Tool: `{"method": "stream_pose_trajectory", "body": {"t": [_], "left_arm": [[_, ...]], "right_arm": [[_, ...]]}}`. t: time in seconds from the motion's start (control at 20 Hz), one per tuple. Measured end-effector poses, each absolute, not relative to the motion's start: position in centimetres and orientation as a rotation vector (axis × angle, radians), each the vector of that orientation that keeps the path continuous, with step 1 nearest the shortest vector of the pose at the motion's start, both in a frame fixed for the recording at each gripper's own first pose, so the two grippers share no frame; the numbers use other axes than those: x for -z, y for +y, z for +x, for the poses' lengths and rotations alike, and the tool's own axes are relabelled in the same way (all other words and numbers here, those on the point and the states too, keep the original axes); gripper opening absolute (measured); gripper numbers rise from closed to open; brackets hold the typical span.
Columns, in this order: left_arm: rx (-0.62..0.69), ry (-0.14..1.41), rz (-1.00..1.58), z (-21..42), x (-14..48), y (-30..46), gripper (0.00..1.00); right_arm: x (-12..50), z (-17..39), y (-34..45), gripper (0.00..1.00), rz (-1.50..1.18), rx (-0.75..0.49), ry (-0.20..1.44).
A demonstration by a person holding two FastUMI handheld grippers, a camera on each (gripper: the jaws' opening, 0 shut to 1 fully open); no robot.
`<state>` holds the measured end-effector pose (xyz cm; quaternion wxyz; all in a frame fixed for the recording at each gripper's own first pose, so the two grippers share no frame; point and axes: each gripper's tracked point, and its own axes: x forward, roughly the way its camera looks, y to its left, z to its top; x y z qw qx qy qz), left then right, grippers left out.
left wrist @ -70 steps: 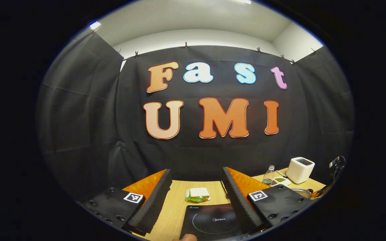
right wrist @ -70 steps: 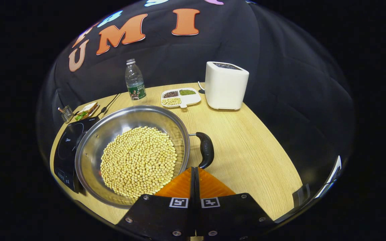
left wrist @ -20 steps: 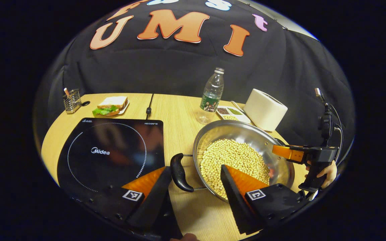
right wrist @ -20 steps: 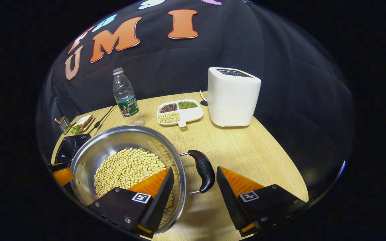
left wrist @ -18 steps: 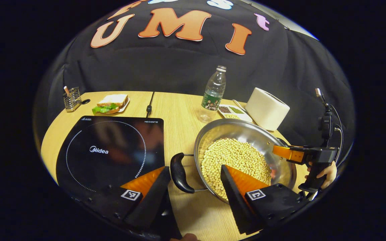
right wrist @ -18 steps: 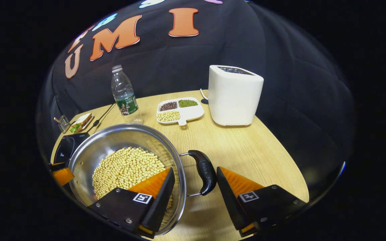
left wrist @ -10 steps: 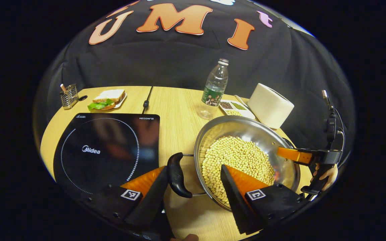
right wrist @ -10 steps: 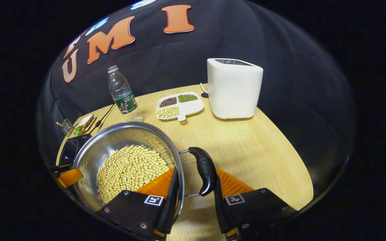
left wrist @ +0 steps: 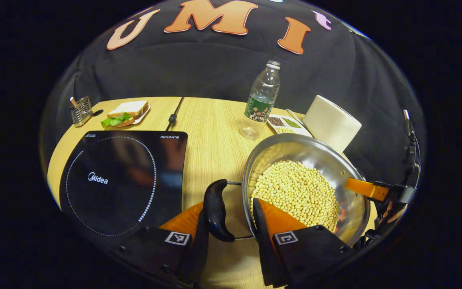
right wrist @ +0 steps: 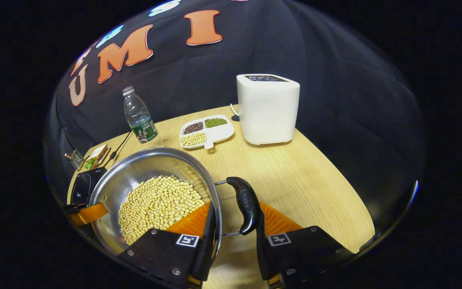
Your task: First push the handle of the pot to place it horizontally, then grasp the pot with both hands and set it on the induction cooktop.
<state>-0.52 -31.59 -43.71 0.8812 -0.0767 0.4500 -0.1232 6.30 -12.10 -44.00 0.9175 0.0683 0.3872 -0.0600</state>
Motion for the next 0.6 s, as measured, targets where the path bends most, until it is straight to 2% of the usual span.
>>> {"method": "stream_pose_trajectory", "body": {"t": [0.1,0.25,0.45,0.6], "left_arm": [[0.262,0.916,-0.157,-0.2,42.4,-31.3,0.64],[0.267,0.863,-0.157,0.8,39.9,-30.1,0.6],[0.262,0.809,-0.154,1.8,36.0,-27.7,0.61],[0.247,0.781,-0.161,2.0,33.8,-25.2,0.61]], "right_arm": [[42.6,6.1,-11.9,0.47,0.136,0.128,0.782],[39.9,6.2,-10.9,0.47,0.155,0.122,0.755],[36.4,6.3,-8.5,0.47,0.169,0.105,0.711],[33.9,6.6,-6.1,0.42,0.159,0.082,0.681]]}}
